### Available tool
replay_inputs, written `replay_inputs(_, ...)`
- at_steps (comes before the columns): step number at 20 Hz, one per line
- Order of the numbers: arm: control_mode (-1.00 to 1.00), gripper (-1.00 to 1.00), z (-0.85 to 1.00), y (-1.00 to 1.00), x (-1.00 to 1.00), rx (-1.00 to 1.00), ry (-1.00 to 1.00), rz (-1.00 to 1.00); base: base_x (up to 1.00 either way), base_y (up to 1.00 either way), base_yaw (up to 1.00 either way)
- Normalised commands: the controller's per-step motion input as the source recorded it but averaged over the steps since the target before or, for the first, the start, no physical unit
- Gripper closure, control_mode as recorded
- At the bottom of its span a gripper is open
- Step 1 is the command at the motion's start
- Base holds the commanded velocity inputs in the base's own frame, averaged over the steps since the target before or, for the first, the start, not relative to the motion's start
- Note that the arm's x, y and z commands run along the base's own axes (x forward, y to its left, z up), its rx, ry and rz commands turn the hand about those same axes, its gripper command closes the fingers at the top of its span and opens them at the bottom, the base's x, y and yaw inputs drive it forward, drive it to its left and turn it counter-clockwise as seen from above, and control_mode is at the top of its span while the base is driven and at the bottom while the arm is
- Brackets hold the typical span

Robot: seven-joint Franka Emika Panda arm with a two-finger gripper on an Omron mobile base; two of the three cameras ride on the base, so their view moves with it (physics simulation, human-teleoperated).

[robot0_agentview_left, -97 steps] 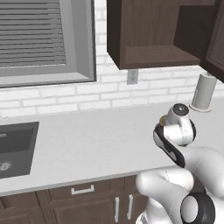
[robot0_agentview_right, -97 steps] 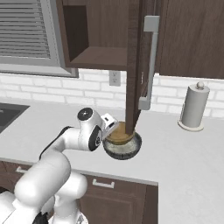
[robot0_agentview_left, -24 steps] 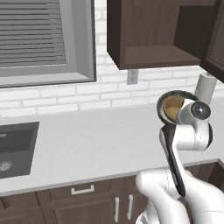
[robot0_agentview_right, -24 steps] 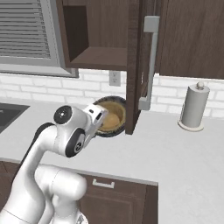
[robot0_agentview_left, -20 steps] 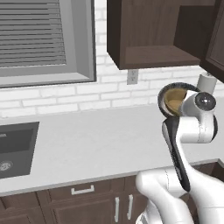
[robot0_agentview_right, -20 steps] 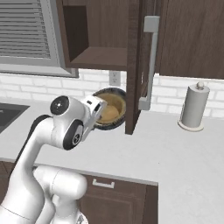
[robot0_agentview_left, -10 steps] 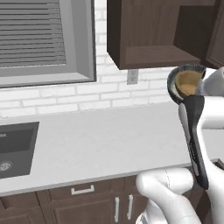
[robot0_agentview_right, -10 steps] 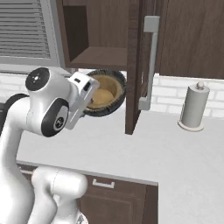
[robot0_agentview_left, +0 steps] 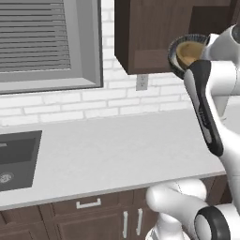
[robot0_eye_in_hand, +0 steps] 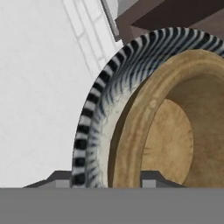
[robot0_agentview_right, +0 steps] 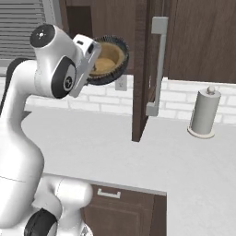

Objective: Pick up the bowls on the counter and stack them on top of one another in the open cabinet. Place the smaller bowl on top of the larger bowl.

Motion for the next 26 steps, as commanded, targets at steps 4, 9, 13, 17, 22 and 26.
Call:
replay_inputs(4,-1.0,1.0,-0.17,0.0,1.0,-0.05,0.0,0.14,0.0,0.0,0.0)
replay_inputs(9,-1.0,1.0,-0.14,0.0,1.0,-0.17,-0.02,0.05,0.0,0.0,0.0)
replay_inputs(13,-1.0,1.0,0.0,-0.05,1.0,-0.16,-0.08,0.0,0.0,0.0,0.0)
replay_inputs(17,-1.0,-1.0,0.0,-0.2,0.97,-0.09,-0.04,0.0,0.0,0.0,0.0)
replay_inputs(22,-1.0,-1.0,0.0,-0.3,0.42,-0.01,-0.02,0.0,0.0,0.0,0.0)
replay_inputs(26,-1.0,-1.0,0.0,-0.07,-0.62,0.0,-0.04,0.0,0.0,0.0,0.0)
